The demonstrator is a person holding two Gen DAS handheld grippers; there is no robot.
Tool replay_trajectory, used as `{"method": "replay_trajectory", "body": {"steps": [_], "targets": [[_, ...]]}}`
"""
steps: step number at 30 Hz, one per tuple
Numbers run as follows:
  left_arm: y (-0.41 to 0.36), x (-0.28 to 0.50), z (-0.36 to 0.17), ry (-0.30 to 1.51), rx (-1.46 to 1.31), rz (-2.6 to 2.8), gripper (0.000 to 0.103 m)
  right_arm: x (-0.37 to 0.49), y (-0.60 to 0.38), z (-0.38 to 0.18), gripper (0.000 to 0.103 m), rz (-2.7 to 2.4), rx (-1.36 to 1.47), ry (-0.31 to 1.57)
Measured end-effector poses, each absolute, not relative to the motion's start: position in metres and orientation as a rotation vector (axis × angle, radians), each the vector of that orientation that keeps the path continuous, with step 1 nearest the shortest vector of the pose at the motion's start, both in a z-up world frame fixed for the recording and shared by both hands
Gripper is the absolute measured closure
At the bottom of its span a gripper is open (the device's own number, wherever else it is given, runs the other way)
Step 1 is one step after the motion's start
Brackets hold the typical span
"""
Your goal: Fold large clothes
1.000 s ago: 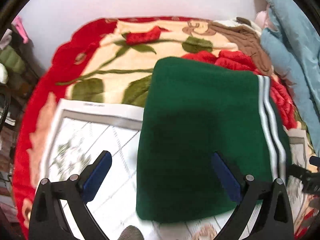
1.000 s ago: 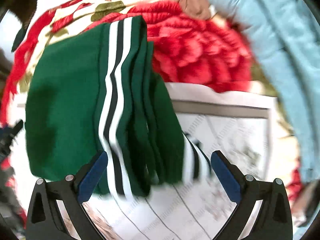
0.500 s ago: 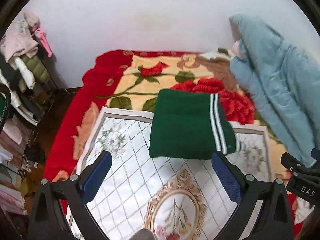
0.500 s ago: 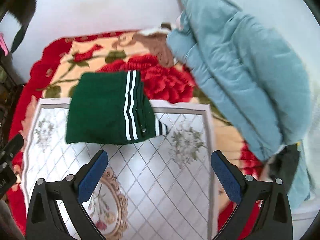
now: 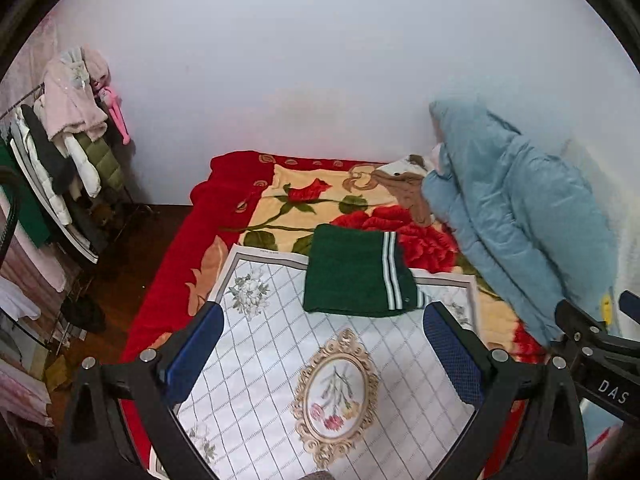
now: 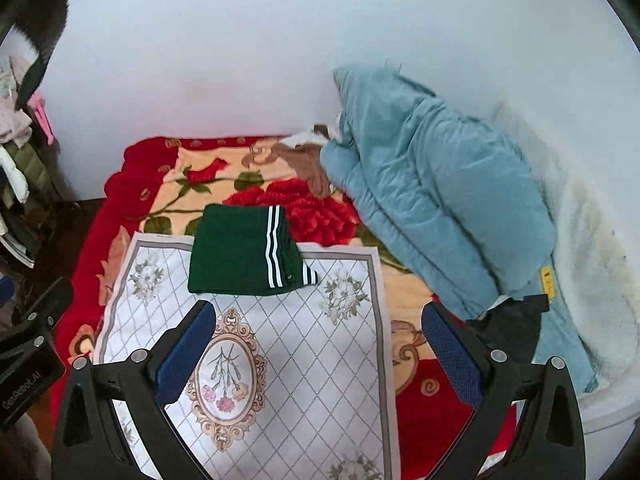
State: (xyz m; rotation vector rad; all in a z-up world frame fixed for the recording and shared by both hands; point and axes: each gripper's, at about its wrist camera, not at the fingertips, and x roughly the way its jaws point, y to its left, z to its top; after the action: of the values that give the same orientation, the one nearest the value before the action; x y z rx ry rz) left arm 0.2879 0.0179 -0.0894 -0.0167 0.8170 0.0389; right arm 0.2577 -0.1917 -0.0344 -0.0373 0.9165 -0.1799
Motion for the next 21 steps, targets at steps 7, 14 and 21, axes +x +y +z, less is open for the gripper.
{"method": "replay_trajectory", "body": {"steps": [7,14,21], "targets": [[0.021,0.25,-0.054,0.79,-0.003,0.029,0.001,0.203,-0.185,0.026,0.0,-0.183,-0.034,0.843],[0.021,0.227,-0.037,0.766,-0.009,0.039,0.001,0.165,-0.178,0.058,0.0,-0.172,-0.021,0.807],[0.014,0.212,-0.023,0.72,-0.008,0.043,0.001,0.148,-0.181,0.069,0.0,-0.143,-0.013,0.787]]}}
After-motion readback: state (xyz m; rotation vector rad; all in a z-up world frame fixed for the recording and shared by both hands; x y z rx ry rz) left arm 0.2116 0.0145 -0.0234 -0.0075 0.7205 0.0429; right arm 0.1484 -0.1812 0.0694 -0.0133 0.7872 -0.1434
